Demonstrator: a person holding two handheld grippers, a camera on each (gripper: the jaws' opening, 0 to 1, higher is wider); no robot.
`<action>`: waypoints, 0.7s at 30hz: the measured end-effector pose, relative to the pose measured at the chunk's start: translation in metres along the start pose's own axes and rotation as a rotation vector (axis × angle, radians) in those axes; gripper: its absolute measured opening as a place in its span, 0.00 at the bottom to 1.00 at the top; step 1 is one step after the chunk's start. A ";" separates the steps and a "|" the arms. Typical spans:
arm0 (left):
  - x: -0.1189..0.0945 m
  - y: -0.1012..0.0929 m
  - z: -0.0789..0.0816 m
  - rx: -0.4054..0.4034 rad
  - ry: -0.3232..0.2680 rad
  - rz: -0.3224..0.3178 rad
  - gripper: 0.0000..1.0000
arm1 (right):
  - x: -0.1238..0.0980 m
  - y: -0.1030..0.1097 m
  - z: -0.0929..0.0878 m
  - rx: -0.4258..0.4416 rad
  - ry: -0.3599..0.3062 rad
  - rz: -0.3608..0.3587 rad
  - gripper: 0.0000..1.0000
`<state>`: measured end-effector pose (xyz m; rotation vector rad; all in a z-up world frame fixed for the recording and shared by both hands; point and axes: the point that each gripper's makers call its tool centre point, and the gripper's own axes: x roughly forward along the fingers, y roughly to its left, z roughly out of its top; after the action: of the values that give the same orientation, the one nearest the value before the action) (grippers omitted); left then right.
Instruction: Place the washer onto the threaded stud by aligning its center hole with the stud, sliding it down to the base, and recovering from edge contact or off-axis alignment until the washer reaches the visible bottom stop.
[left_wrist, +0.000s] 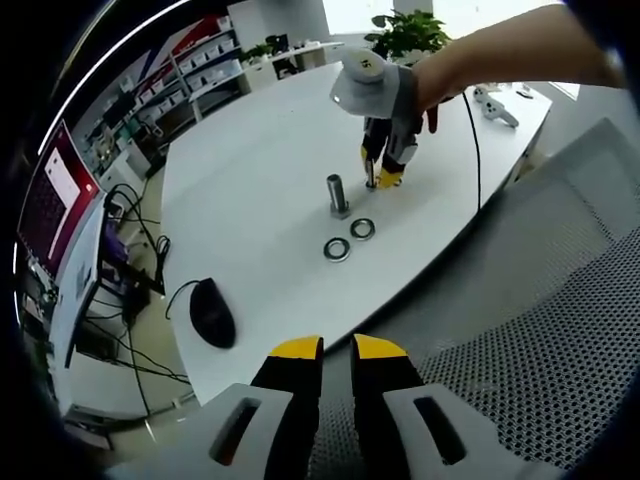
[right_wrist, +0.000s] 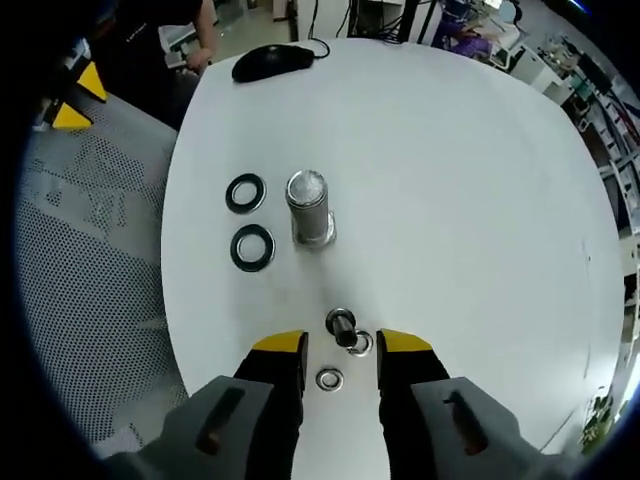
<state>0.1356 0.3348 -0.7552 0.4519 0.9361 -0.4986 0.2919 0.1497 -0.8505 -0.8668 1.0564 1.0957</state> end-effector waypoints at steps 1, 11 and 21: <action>-0.001 0.000 0.000 0.000 0.000 0.000 0.09 | -0.002 -0.001 0.001 0.010 -0.014 -0.003 0.29; -0.004 -0.002 0.002 -0.004 -0.008 0.002 0.09 | -0.029 0.002 0.016 0.069 -0.115 0.014 0.28; -0.004 -0.003 0.003 -0.003 -0.011 0.001 0.09 | -0.040 0.002 0.005 0.102 -0.131 0.022 0.27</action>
<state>0.1340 0.3313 -0.7506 0.4465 0.9261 -0.4986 0.2871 0.1447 -0.8109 -0.6936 1.0055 1.0927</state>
